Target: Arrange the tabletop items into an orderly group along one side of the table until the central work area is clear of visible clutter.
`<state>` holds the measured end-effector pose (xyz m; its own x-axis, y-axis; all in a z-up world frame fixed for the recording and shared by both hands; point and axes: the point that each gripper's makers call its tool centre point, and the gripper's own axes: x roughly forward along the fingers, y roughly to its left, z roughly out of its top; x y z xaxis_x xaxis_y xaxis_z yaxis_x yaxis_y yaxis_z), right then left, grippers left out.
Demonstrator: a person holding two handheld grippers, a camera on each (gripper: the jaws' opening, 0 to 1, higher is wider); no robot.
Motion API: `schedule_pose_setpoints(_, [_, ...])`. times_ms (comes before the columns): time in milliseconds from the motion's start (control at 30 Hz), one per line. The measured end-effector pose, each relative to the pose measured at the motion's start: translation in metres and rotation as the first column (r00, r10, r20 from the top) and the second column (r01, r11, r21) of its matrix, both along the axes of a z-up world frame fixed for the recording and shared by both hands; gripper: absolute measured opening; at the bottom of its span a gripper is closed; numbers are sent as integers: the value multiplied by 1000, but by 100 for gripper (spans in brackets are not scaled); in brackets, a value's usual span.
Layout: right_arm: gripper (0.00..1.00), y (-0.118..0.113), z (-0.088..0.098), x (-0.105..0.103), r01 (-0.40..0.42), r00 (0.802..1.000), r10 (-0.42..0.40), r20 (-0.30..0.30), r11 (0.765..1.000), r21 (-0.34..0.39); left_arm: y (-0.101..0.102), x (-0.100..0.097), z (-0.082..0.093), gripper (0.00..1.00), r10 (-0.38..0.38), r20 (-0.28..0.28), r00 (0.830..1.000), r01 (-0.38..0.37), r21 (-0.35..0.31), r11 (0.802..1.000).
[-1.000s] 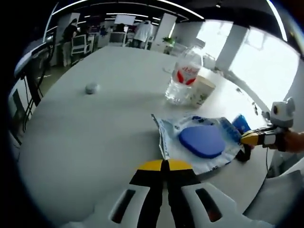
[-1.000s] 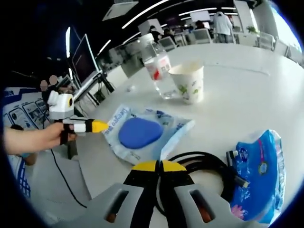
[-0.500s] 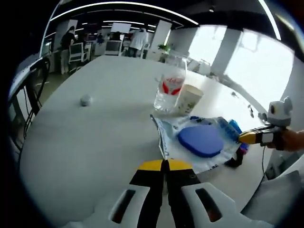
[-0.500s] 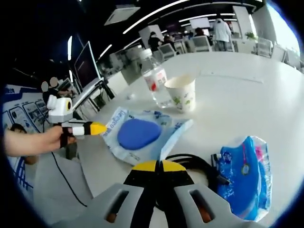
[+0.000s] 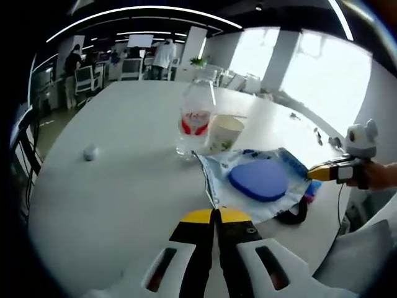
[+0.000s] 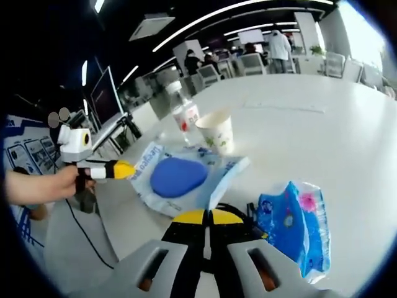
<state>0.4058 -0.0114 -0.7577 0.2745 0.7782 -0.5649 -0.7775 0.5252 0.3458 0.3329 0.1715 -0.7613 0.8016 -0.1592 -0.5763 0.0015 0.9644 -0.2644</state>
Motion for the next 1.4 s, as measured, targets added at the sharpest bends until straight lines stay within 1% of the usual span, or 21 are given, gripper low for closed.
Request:
schedule_pose_setpoints(133, [0,-12,3,7,20,1000,-20,14,1000,0,-14,8,2,0,-43,4,999,43,12,999])
schedule_pose_setpoints(233, [0,-21,4,10,39,999,-39,13,999,2,-22,13,3,0,-59,8,998,58,13,998])
schedule_pose_setpoints(367, [0,-31,8,15,52,998,-52,29,999,-1,-32,21,6,0,-79,17,997,79,20,997])
schedule_pose_setpoints(500, [0,-40,13,21,65,997,-65,39,998,5,-39,28,7,0,-100,20,995,100,25,995])
schedule_pose_setpoints(633, [0,-50,19,29,67,995,-66,71,998,-4,-49,37,10,0,-118,30,992,117,33,993])
schedule_pose_setpoints(733, [0,-57,19,36,82,994,-82,71,997,-1,-56,45,11,0,-138,31,990,136,39,990])
schedule_pose_setpoints(867, [0,-64,19,41,99,992,-99,76,995,0,-61,54,13,0,-165,28,986,163,63,985])
schedule_pose_setpoints(967, [0,-69,19,46,116,991,-116,73,993,7,-65,60,18,0,-176,35,984,173,70,982])
schedule_pose_setpoints(1100, [0,-75,20,52,124,990,-124,74,992,9,-71,69,19,0,-187,29,982,184,90,979])
schedule_pose_setpoints(1267, [0,-88,22,68,145,986,-146,83,989,13,-84,83,22,0,-200,29,979,196,103,975])
schedule_pose_setpoints(1400, [0,-97,23,79,145,985,-145,96,989,6,-94,96,24,0,-233,25,972,228,127,965])
